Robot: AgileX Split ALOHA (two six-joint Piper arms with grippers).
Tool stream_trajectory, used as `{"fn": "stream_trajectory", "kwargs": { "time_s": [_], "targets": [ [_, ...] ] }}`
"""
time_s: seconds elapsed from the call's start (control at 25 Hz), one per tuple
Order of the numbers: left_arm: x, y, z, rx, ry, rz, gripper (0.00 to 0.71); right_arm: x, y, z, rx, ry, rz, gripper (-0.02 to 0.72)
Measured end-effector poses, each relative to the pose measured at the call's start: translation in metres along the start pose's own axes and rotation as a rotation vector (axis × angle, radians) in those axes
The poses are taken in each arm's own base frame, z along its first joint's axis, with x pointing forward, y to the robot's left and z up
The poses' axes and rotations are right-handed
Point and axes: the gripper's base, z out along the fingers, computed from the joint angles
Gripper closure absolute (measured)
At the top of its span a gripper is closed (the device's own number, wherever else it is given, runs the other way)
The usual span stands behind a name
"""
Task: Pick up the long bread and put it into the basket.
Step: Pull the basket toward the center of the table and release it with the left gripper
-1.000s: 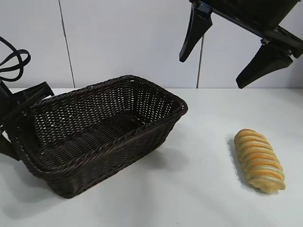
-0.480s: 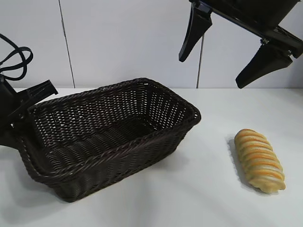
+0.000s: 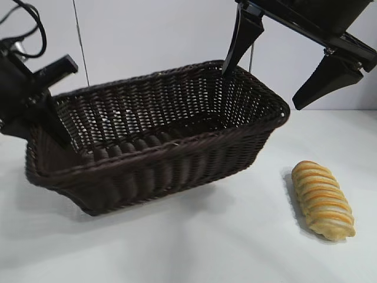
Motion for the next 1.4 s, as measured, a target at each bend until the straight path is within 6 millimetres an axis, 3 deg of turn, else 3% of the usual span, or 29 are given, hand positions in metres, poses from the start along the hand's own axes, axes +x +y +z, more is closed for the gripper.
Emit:
{"fn": "stream_trajectory", "kwargs": {
  "time_s": [0.4,0.84,1.32,1.4],
  "targets": [
    [-0.029,0.005,0.03,-0.028,0.089,0.056,0.611,0.0,0.0,0.0,-0.001,0.0,-0.002,0.009],
    [-0.033,0.016,0.056,-0.052,0.143,0.081,0.611,0.0,0.0,0.0,-0.002,-0.001,-0.002,0.009],
    [-0.037,0.017,0.061,-0.046,0.116,0.105,0.608,0.0,0.0,0.0,-0.004,-0.005,-0.001,0.009],
    [-0.037,0.016,0.061,-0.037,0.111,0.098,0.556,-0.001,0.0,0.0,-0.004,-0.007,-0.001,0.009]
  ]
}}
